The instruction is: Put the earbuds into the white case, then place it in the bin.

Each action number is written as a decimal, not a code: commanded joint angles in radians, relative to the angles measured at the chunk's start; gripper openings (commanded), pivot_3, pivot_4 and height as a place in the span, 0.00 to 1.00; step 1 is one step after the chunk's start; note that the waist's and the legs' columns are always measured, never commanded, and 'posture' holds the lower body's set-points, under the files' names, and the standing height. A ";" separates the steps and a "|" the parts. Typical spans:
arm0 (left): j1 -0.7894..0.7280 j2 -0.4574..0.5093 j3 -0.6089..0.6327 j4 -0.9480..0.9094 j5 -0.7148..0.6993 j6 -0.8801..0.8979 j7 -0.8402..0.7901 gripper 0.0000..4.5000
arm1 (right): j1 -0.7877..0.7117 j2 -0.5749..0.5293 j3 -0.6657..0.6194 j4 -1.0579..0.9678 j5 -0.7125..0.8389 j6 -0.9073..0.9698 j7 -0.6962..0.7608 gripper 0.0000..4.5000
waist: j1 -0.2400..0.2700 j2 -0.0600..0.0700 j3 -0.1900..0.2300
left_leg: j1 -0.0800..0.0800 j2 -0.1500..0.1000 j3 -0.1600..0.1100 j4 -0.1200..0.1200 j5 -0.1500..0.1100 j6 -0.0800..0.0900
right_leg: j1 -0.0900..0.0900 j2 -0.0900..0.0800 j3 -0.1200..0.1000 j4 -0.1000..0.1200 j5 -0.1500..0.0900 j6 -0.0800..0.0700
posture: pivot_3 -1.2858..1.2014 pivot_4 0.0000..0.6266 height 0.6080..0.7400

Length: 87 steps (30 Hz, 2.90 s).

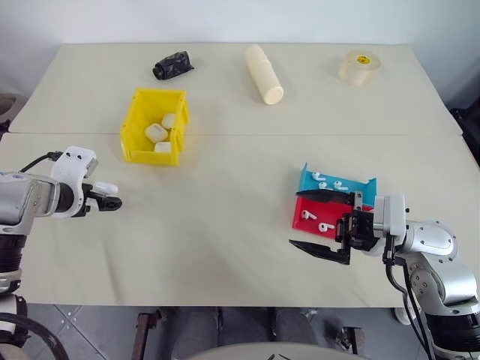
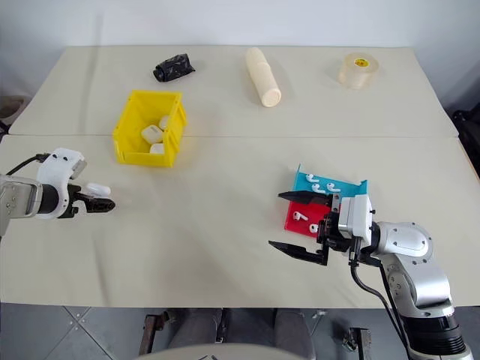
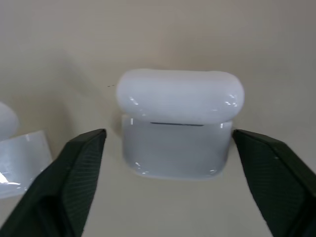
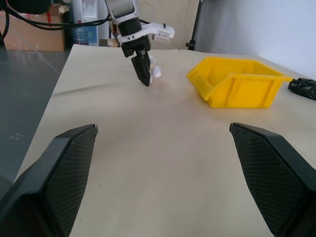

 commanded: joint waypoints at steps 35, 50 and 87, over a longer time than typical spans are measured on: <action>0.175 -0.819 -0.072 -0.078 -0.077 -1.482 -0.759 0.66 | 0.549 -0.057 -0.616 -0.118 -0.012 -0.065 -0.077 1.00 | 0.031 0.001 0.000 | -0.001 -0.006 0.001 0.004 0.000 0.002 | 0.005 -0.001 -0.004 -0.007 0.001 0.001 | 0.52 0.24 1.00; 0.164 -0.894 -0.176 -0.062 -0.070 -1.555 -0.789 0.66 | 0.672 -0.233 -0.690 -0.258 -0.027 0.313 -0.261 1.00 | 0.024 0.003 -0.002 | 0.002 -0.005 0.005 0.003 0.000 0.002 | 0.004 0.001 0.002 -0.006 0.001 0.001 | 0.52 0.24 1.00; 0.227 -0.852 -0.209 -0.142 -0.052 -1.516 -0.685 0.65 | -0.249 -0.690 0.247 -0.158 -0.196 0.874 -0.291 0.49 | 0.029 0.003 -0.001 | -0.004 -0.001 0.000 0.007 -0.001 0.003 | 0.003 -0.001 -0.003 -0.009 0.001 0.002 | 0.52 0.24 1.00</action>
